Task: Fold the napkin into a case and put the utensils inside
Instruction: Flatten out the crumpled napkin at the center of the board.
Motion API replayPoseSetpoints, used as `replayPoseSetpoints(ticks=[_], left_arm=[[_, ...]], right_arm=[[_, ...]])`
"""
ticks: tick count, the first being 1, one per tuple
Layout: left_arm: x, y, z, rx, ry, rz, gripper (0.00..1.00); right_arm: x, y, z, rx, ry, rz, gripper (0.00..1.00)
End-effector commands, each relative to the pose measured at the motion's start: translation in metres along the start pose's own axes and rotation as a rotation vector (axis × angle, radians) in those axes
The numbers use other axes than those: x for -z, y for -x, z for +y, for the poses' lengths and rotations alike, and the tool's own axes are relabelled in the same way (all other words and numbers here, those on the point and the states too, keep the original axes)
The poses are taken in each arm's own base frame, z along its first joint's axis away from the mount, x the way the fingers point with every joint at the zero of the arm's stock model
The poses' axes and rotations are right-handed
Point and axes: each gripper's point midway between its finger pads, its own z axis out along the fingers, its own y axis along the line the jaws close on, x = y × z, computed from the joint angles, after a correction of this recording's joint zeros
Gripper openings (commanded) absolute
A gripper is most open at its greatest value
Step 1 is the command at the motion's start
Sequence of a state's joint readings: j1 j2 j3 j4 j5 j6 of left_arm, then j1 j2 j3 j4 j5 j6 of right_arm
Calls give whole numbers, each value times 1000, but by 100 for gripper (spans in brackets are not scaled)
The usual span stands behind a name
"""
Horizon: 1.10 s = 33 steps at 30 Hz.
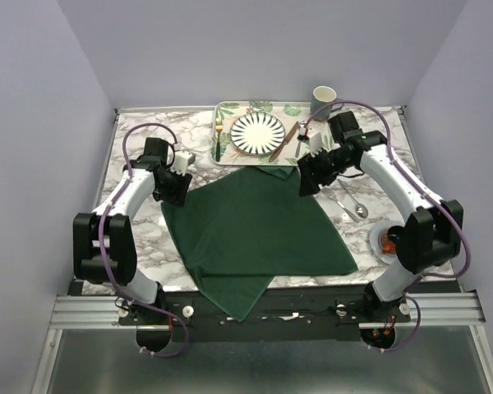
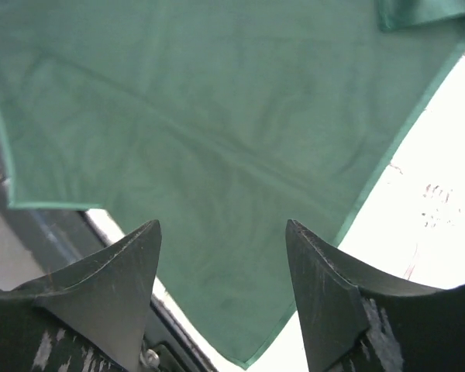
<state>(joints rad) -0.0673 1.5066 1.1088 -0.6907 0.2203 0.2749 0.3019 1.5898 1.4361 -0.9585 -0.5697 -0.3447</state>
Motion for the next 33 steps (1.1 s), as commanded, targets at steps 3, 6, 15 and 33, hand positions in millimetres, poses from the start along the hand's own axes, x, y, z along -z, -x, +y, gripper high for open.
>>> replayPoseSetpoints(ticks=[3, 6, 15, 33], left_arm=[[-23, -27, 45, 124, 156, 108, 57], [-30, -42, 59, 180, 182, 158, 56], [-62, -61, 77, 174, 228, 276, 44], [-90, 8, 79, -14, 152, 256, 0]], right_arm=[[-26, 25, -55, -30, -158, 2, 71], [-41, 22, -61, -62, -152, 43, 70], [-90, -30, -49, -9, -131, 226, 66], [-146, -119, 13, 208, -9, 568, 58]])
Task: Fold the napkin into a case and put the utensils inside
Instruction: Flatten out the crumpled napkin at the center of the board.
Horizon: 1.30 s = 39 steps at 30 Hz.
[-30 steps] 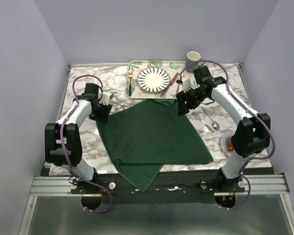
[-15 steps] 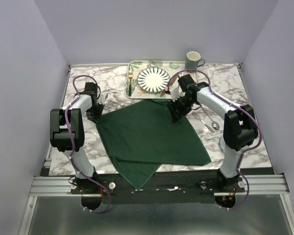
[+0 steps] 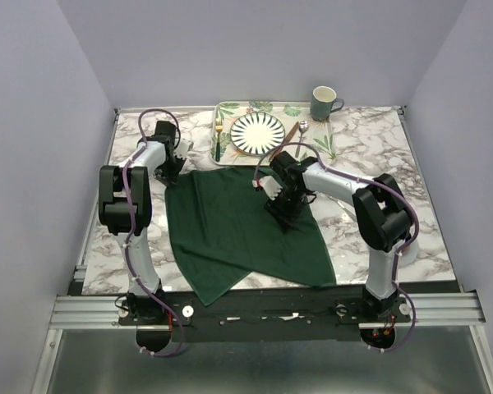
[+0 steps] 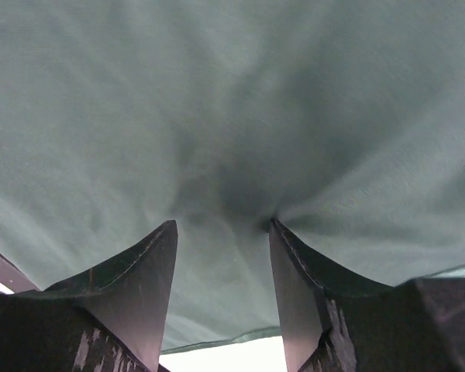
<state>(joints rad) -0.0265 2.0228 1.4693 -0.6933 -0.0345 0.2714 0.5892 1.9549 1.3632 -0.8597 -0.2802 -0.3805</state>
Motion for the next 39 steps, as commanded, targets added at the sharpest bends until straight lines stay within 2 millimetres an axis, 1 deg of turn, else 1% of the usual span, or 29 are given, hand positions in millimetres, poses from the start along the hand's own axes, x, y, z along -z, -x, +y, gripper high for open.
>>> replayPoseSetpoints(ticks=[1, 3, 5, 8, 10, 11, 12, 14, 15, 17, 18, 19, 20, 21, 22, 23, 24, 25, 26, 27, 28, 29, 30, 32, 33, 35, 36, 38, 39], left_arm=[[2, -4, -12, -79, -47, 14, 0], [4, -3, -11, -84, -43, 6, 2], [6, -1, -16, -85, -70, -9, 4], [6, 7, -16, -91, -71, -34, 5], [1, 16, -13, -86, -70, -38, 0], [-1, 21, -13, -87, -68, -38, 0], [-5, 31, -12, -90, -70, -43, 0], [-9, 40, -13, -90, -73, -46, 0], [-11, 52, -12, -94, -66, -59, 0], [-10, 63, -11, -83, -57, -82, 0], [-6, 78, -5, -75, -39, -114, 0], [-1, 85, -2, -67, -32, -136, 0], [5, 92, 0, -56, -39, -162, 1], [24, 102, 1, -58, -48, -210, 13], [37, 106, -8, -75, -105, -251, 21], [50, 106, -13, -103, -131, -280, 30], [77, 97, -21, -182, -159, -326, 47], [91, 89, -37, -233, -234, -360, 52], [103, 77, -48, -290, -279, -377, 56], [120, 43, -64, -333, -328, -356, 60], [126, 25, -72, -438, -354, -354, 60], [131, 6, -87, -490, -395, -345, 60], [134, -32, -99, -524, -413, -310, 60], [130, -66, -111, -648, -399, -276, 60], [125, -99, -132, -723, -422, -243, 60], [120, -125, -153, -783, -446, -209, 61], [114, -142, -171, -850, -459, -183, 61], [108, -151, -183, -831, -470, -155, 61], [101, -152, -187, -832, -470, -146, 60]], right_arm=[[-23, -21, 19, 71, 38, 109, 57], [-28, -28, 28, 74, 68, 146, 56], [-31, -35, 38, 81, 109, 169, 54], [-33, -47, 54, 92, 163, 212, 52], [-30, -50, 56, 81, 160, 216, 52], [-30, -52, 54, 81, 148, 219, 52], [-30, -51, 51, 88, 129, 211, 52], [-26, -47, 36, 75, 47, 200, 52], [-24, -43, 24, 48, 18, 180, 52], [-21, -40, 4, 4, -44, 177, 51], [-15, -33, -14, -29, -77, 153, 51], [-12, -32, -28, -53, -122, 151, 51], [-10, -31, -37, -67, -143, 145, 51], [-9, -32, -50, -94, -162, 143, 51], [-6, -30, -59, -102, -196, 144, 51], [-6, -30, -64, -107, -209, 146, 50], [-6, -31, -69, -114, -219, 148, 50], [-6, -28, -70, -111, -224, 139, 50], [-6, -27, -70, -116, -225, 137, 50], [-6, -26, -70, -121, -222, 131, 50], [-6, -23, -69, -131, -216, 121, 50], [-6, -22, -68, -134, -213, 117, 50], [-5, -21, -68, -138, -211, 114, 50], [-4, -19, -68, -142, -210, 108, 50], [-3, -20, -66, -143, -206, 110, 50], [-2, -20, -65, -140, -200, 109, 50], [-1, -22, -63, -142, -195, 117, 50], [-1, -22, -62, -143, -184, 117, 50], [0, -22, -61, -143, -184, 117, 50]])
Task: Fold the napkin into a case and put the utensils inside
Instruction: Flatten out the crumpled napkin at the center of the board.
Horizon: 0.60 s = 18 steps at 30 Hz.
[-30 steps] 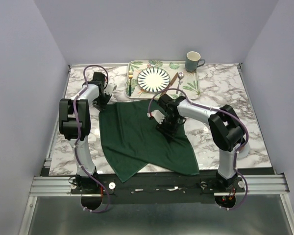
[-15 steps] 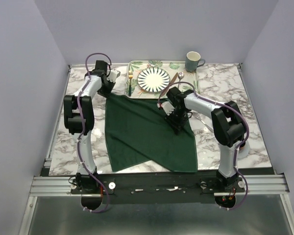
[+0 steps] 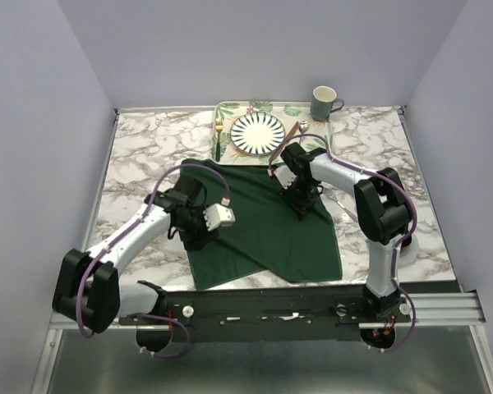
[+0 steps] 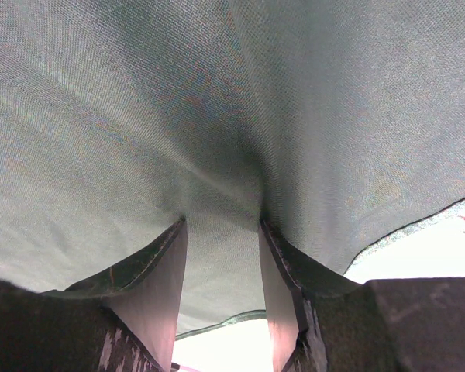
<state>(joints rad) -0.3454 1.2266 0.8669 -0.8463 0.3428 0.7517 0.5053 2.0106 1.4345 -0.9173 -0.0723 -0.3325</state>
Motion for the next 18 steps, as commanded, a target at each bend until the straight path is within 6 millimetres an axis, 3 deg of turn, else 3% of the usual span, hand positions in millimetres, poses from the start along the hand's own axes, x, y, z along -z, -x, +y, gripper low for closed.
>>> replayPoseSetpoints(ticks=[1, 5, 9, 18], left_arm=[[-36, -15, -33, -34, -95, 92, 59], [-55, -10, -42, -59, -100, 135, 50], [-70, -33, -42, -97, -95, 250, 36], [-51, -93, -65, -244, -185, 406, 29]], right_arm=[[-13, -1, 1, -6, 9, 21, 50], [-11, -3, 2, -8, 9, 22, 50], [-10, -7, 4, -6, 14, 30, 50], [-6, -18, 16, -3, 64, 44, 51]])
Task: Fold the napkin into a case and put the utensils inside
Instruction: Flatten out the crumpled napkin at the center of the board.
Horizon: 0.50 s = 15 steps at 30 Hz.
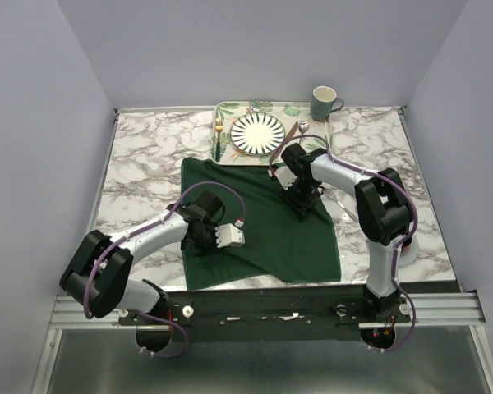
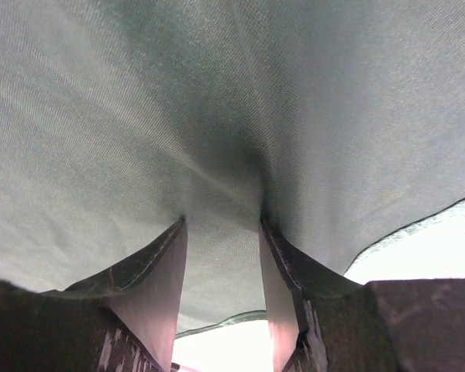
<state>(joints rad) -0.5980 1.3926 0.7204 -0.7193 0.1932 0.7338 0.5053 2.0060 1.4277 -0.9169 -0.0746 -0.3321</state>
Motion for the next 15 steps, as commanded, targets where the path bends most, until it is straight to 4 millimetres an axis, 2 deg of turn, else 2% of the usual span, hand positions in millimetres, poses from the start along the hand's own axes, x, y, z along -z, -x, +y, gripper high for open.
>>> replayPoseSetpoints(ticks=[1, 5, 8, 11, 14, 15], left_arm=[[-1, -58, -32, -88, -81, 180, 28], [10, -64, -49, -143, -116, 153, 28], [20, -60, -50, -166, -82, 107, 31], [32, -45, -47, -156, -34, 35, 34], [51, -17, -33, -108, 31, -68, 37], [62, -2, -15, -81, 85, -121, 39]], right_arm=[[-6, -19, 16, -2, 67, 47, 51], [-4, -28, 34, 12, 130, 49, 54], [-1, -37, 54, 50, 175, 47, 57], [9, -36, 70, 79, 215, 18, 63], [31, -26, 73, 75, 224, -43, 68], [43, -17, 72, 74, 220, -82, 69]])
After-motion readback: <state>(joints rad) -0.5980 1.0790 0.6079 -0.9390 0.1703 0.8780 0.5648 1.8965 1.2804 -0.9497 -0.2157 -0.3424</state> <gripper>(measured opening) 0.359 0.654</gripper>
